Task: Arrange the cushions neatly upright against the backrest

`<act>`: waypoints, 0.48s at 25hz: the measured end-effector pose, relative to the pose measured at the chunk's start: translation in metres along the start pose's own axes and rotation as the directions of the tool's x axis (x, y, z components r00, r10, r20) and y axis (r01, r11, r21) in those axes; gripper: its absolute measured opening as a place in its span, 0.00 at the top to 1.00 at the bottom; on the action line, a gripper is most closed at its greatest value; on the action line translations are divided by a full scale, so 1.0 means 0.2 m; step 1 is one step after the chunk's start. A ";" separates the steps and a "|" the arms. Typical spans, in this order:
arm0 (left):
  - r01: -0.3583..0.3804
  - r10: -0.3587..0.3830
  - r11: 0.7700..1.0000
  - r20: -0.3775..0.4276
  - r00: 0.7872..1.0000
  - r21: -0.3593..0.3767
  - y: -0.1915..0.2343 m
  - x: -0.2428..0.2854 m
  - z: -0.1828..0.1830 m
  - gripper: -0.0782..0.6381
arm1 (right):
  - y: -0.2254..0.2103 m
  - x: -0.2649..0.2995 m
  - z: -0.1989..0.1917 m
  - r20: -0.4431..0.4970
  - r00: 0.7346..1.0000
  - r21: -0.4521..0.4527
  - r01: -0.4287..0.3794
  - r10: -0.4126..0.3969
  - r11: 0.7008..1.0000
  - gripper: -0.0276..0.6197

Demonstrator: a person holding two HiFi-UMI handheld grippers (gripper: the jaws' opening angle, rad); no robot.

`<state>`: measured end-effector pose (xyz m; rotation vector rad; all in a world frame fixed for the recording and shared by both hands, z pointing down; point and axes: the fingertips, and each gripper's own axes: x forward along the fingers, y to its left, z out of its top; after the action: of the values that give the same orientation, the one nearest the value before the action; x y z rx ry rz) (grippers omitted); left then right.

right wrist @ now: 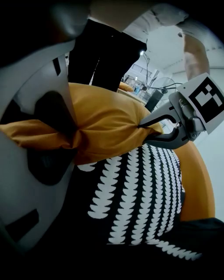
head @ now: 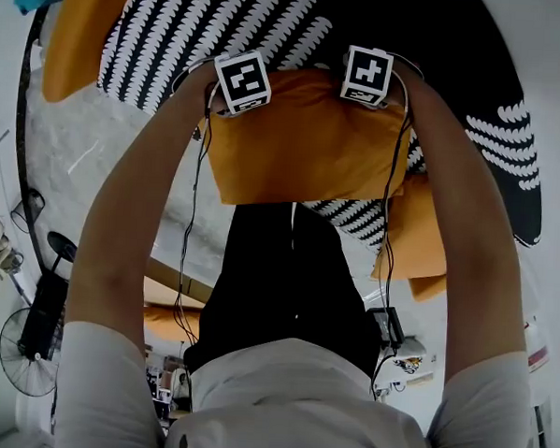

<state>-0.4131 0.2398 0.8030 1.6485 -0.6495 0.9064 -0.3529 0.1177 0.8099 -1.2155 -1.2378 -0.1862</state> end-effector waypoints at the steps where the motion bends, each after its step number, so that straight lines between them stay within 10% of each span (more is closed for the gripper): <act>1: -0.008 0.008 1.000 -0.002 1.000 0.003 -0.01 0.00 0.00 0.71 | 0.01 -0.01 0.00 0.002 1.000 -0.010 0.014 -0.014 1.000 0.77; 12: -0.099 0.098 0.995 -0.018 0.995 -0.024 -0.16 -0.05 -0.05 0.82 | 0.20 -0.07 0.01 0.020 0.988 -0.075 0.155 -0.154 0.985 0.89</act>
<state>-0.3954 0.2575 0.7772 1.5962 -0.7334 0.9780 -0.3329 0.1296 0.7751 -1.1880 -1.3481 -0.3431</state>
